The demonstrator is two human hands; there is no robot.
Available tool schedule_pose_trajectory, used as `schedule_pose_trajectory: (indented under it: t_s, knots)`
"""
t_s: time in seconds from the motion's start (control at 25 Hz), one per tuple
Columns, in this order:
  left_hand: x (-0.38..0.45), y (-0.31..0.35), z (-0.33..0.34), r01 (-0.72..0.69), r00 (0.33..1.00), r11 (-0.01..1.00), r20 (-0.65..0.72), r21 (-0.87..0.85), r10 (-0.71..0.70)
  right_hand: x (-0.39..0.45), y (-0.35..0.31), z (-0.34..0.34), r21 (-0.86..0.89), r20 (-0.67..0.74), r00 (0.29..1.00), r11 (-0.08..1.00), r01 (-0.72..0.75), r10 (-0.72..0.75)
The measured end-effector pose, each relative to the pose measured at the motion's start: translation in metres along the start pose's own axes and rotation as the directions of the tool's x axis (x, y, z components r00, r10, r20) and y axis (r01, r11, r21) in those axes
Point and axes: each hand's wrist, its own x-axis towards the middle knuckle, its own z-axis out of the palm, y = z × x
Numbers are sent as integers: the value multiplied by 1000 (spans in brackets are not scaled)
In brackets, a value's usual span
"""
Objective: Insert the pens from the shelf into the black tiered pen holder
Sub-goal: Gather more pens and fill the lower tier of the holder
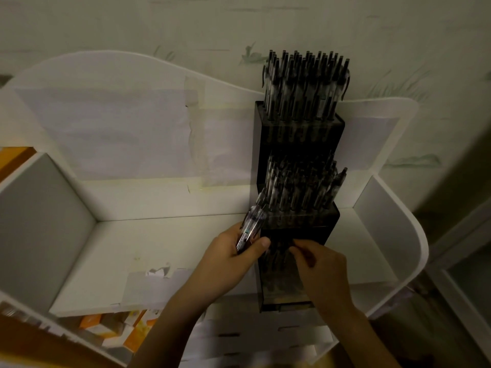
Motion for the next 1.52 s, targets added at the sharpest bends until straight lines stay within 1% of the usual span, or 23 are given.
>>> schedule_pose_trajectory:
  t_s: [0.12,0.24,0.28,0.36,0.4,0.44,0.48,0.52,0.64,0.76,0.84,0.92,1.04,1.12,1.16,1.24,1.4,1.48,1.52]
  knots:
    - [1,-1,2,5,1000,1000,0,5,-5,3,5,1,39,21,999,998,-42,41]
    - [1,-1,5,-13,999,1000,32,2,13,3,-1,-5,86,47,991,988,-128,124]
    - [1,-1,7,-20,999,1000,43,2,20,2,-6,-8,104,33,991,986,-134,131]
    - [1,-2,9,-42,998,999,58,19,41,2,-19,-18,145,-50,994,985,-92,100]
    - [1,-1,10,-52,997,998,64,30,49,4,-27,-24,183,-91,992,981,-66,84]
    - [1,0,12,-55,996,998,73,36,52,7,-36,-30,241,-103,991,969,-58,85]
    - [2,1,13,-57,995,998,86,35,54,10,-45,-34,309,-75,992,948,-70,97]
    - [2,3,15,-63,993,998,103,28,59,13,-52,-37,358,-17,994,928,-98,111]
    - [2,9,22,-92,984,996,155,10,89,17,-61,-41,454,181,967,857,-246,181]
    - [2,14,26,-106,982,994,156,-6,106,18,-61,-46,525,237,937,777,-346,257]
    - [3,15,27,-99,983,995,154,-20,101,19,-61,-50,550,223,933,754,-360,283]
    - [3,15,27,-79,986,996,146,-41,84,21,-62,-55,593,181,929,718,-364,322]
    - [5,12,25,-35,992,998,120,-61,42,28,-61,-70,629,71,926,703,-330,371]
    - [6,9,24,-14,995,998,95,-57,19,35,-61,-84,642,-23,929,717,-270,370]
    - [6,7,24,-4,996,999,89,-53,9,38,-60,-91,627,-72,933,743,-233,353]
    - [5,4,23,5,996,999,85,-41,-2,40,-57,-96,540,-132,950,824,-169,282]
    - [5,4,25,6,998,1000,64,-26,-5,28,-38,-76,258,-151,981,963,-78,120]
    - [5,6,25,7,998,999,57,-46,-4,20,-24,-61,150,-153,988,989,-8,31]
    - [4,7,24,7,998,999,56,-52,-4,17,-19,-55,123,-149,989,992,13,6]
